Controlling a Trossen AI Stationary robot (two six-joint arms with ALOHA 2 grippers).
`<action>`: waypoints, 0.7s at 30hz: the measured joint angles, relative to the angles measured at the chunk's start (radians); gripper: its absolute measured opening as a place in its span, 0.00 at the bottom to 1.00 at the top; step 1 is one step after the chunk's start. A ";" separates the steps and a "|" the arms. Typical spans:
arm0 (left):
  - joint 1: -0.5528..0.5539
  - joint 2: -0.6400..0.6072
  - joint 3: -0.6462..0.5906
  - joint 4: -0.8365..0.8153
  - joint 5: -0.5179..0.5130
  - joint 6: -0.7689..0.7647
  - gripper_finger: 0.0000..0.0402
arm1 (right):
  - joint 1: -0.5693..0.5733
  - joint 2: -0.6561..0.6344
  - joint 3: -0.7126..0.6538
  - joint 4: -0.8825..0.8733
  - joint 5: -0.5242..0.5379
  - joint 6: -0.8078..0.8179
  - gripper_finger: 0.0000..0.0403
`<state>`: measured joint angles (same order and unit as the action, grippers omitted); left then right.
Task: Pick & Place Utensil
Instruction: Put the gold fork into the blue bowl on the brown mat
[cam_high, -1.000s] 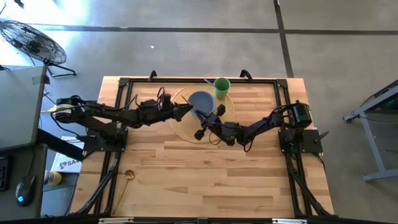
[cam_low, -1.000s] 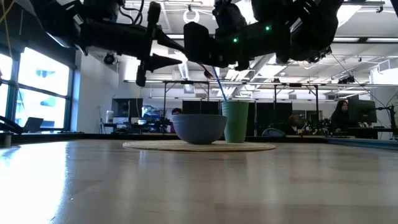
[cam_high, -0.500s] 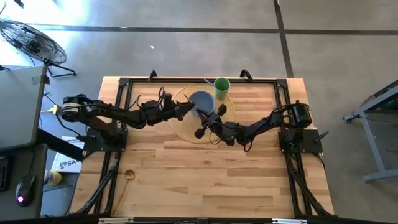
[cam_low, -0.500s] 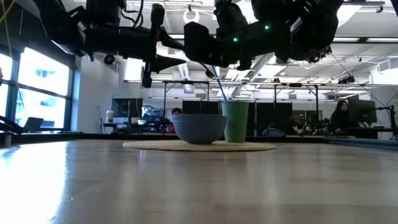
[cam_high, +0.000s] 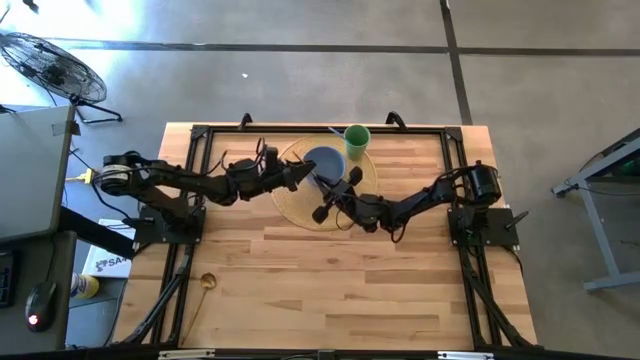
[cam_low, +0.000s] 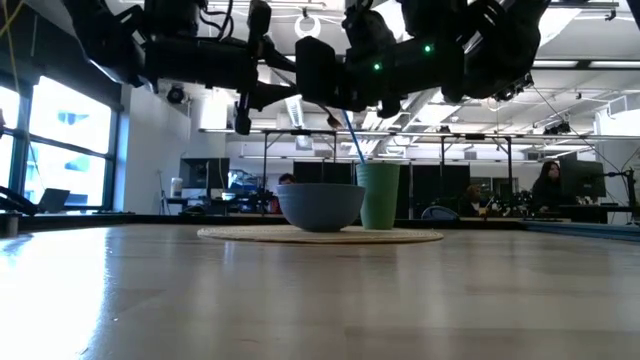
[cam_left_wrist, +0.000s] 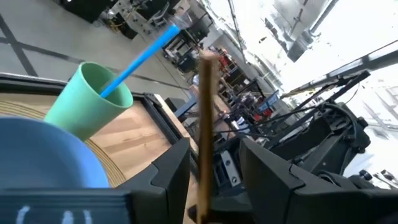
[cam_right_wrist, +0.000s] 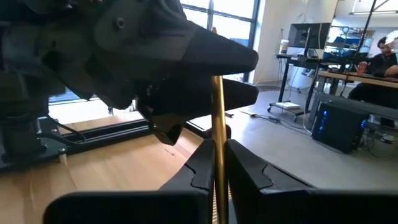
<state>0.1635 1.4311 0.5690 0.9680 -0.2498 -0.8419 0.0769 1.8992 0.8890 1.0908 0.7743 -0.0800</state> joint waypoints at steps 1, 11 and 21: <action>0.000 0.000 0.005 -0.009 0.004 0.000 0.34 | 0.000 0.000 0.000 -0.003 0.001 0.001 0.05; 0.000 0.000 0.019 -0.078 -0.018 -0.002 0.12 | 0.000 0.000 0.000 -0.010 0.026 -0.004 0.05; 0.021 0.000 0.019 -0.084 -0.014 -0.001 0.07 | 0.000 -0.004 0.000 -0.010 0.037 0.011 0.18</action>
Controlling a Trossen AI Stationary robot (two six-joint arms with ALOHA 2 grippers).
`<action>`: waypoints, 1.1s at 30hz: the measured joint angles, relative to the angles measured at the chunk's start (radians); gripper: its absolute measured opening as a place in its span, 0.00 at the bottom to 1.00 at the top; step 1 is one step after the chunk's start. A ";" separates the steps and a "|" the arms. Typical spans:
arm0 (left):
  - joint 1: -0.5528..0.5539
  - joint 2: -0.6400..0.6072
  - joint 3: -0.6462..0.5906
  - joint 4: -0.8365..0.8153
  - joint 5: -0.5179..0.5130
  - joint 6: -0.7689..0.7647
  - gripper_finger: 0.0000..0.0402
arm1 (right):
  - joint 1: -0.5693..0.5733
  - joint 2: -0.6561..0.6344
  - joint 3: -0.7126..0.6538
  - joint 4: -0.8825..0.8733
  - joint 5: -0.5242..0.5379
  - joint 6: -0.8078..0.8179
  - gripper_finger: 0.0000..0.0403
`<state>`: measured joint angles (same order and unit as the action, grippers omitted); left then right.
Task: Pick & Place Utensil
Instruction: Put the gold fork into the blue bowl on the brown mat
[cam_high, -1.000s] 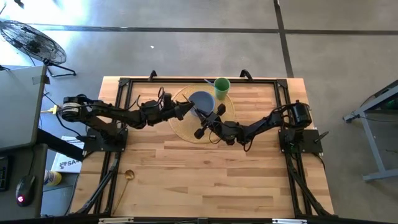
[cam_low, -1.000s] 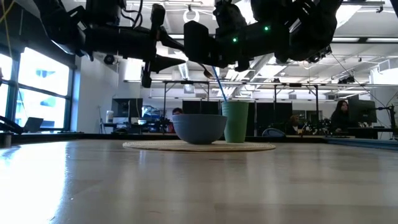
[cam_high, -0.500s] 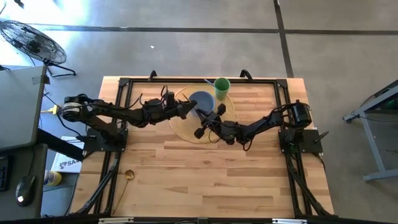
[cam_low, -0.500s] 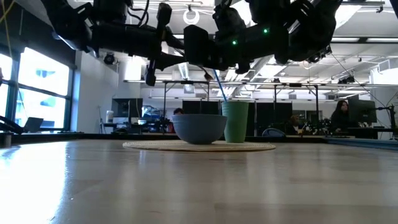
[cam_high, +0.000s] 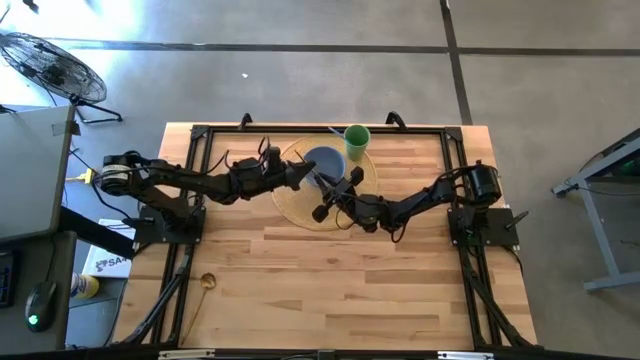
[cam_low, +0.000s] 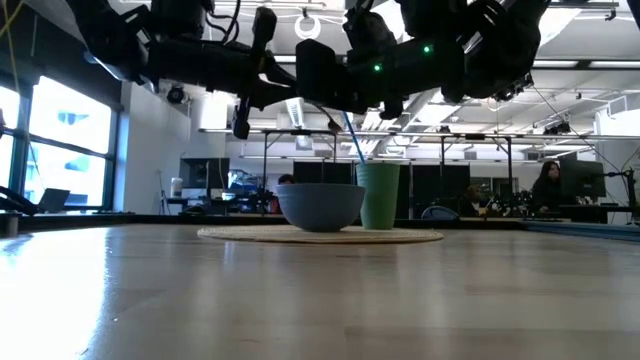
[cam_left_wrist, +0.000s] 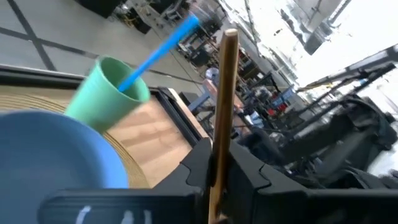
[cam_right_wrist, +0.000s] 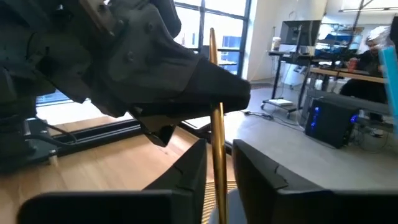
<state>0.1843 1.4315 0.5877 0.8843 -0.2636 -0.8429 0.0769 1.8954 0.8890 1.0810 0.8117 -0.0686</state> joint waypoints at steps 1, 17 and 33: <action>0.014 0.000 0.000 -0.003 0.010 0.000 0.06 | 0.002 -0.006 0.000 0.000 0.008 -0.008 0.20; 0.242 0.044 0.111 -0.242 -0.021 0.082 0.05 | 0.169 -0.164 0.000 -0.115 0.071 -0.101 0.37; 0.235 0.245 0.214 -0.357 -0.095 -0.026 0.06 | 0.194 -0.164 0.000 -0.201 0.072 -0.040 0.35</action>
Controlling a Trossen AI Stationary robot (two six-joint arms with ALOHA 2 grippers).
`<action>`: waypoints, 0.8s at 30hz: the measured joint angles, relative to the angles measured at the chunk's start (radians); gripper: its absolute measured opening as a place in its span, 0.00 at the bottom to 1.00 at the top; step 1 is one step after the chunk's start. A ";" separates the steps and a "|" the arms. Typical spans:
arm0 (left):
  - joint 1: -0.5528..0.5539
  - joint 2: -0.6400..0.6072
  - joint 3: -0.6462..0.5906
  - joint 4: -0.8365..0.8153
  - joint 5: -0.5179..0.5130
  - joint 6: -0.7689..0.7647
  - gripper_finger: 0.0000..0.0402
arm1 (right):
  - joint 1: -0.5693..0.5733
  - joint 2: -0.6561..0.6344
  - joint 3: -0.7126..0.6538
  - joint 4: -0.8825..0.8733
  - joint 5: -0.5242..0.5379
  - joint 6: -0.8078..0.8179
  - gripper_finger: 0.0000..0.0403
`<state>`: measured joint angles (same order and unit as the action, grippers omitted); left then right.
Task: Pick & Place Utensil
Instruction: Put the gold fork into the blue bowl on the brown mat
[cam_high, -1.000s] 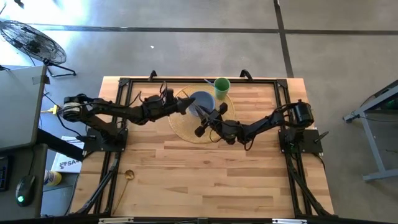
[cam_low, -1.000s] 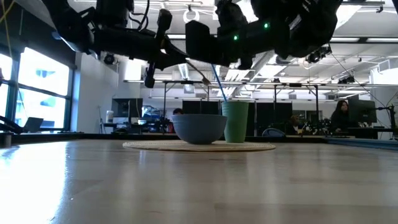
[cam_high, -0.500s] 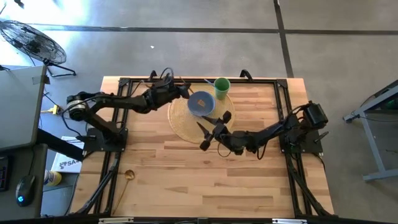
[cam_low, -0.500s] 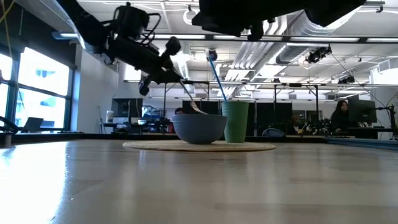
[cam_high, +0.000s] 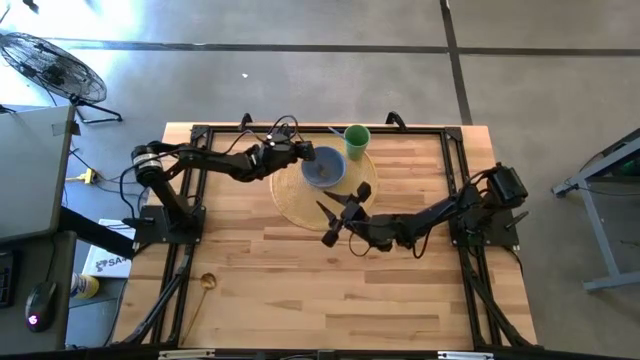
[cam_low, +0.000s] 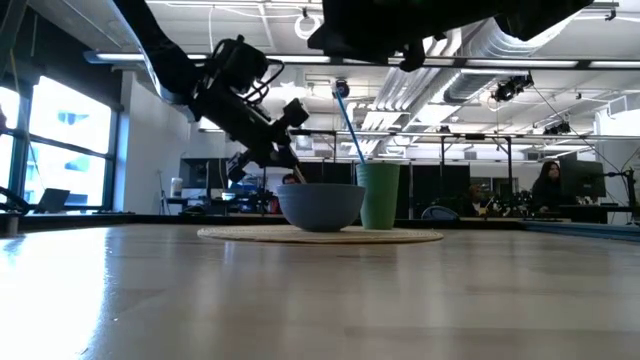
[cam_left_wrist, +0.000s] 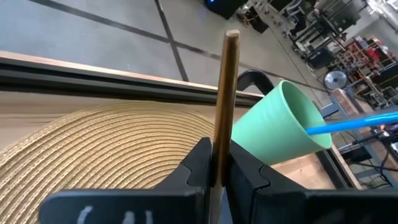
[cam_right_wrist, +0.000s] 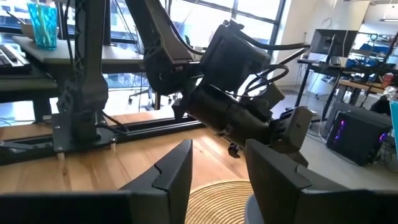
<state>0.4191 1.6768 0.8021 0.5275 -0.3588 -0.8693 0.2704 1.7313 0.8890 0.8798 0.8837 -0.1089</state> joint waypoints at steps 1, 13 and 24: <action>0.000 0.000 0.000 0.000 0.000 -0.001 0.06 | -0.001 0.000 0.000 0.001 0.000 0.000 0.35; 0.000 0.000 0.000 -0.075 -0.038 -0.103 0.07 | -0.002 0.000 0.000 0.001 0.000 0.000 0.35; 0.000 0.001 -0.002 -0.097 -0.044 -0.067 0.14 | -0.002 0.000 0.000 0.000 0.000 0.000 0.35</action>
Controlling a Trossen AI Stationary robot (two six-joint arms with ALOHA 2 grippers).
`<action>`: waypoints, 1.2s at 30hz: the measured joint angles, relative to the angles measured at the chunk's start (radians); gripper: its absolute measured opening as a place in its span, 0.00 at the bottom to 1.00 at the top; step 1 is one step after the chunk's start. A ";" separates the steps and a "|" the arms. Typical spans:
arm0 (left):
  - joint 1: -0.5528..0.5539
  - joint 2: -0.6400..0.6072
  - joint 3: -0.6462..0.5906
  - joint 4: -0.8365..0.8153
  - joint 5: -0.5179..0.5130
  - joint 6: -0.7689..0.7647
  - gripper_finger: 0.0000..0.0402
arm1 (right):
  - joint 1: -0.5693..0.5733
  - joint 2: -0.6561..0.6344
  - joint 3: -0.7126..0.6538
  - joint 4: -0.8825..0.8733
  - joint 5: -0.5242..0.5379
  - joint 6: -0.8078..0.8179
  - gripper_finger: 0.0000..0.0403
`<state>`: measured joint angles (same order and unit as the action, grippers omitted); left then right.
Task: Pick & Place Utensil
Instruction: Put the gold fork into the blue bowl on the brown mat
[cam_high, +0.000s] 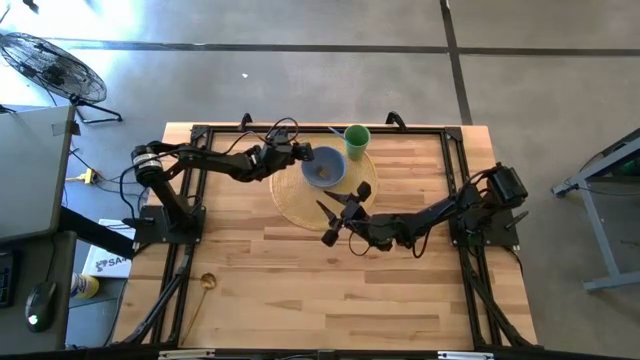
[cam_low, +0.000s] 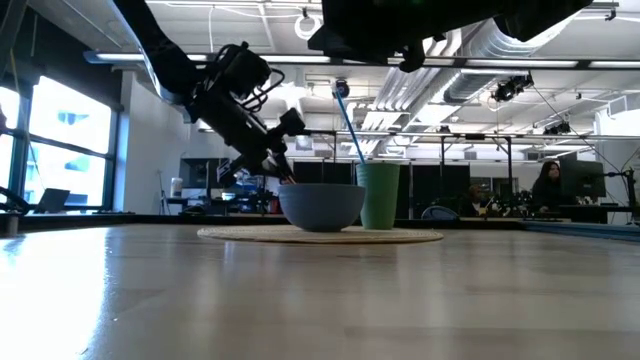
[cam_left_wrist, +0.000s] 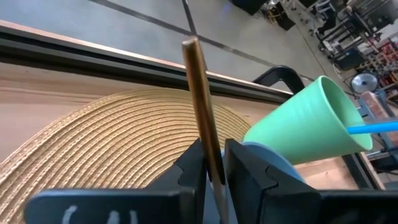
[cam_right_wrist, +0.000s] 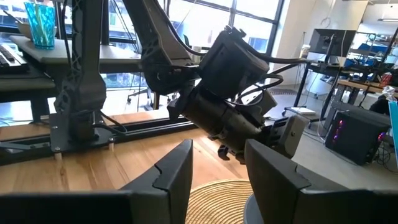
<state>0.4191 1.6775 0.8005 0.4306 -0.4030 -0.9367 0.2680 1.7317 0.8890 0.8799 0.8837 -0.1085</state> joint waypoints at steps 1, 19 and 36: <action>0.000 0.000 0.000 -0.004 0.000 0.000 0.14 | 0.000 0.000 0.000 0.000 0.000 0.000 0.35; 0.000 0.000 0.000 -0.037 -0.002 0.045 0.14 | 0.000 0.000 -0.001 0.000 0.000 0.000 0.35; 0.000 0.000 0.000 -0.033 0.010 0.166 0.15 | 0.000 0.001 -0.001 -0.004 0.000 -0.001 0.35</action>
<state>0.4191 1.6775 0.8002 0.3974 -0.3927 -0.7710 0.2684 1.7325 0.8883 0.8754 0.8836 -0.1098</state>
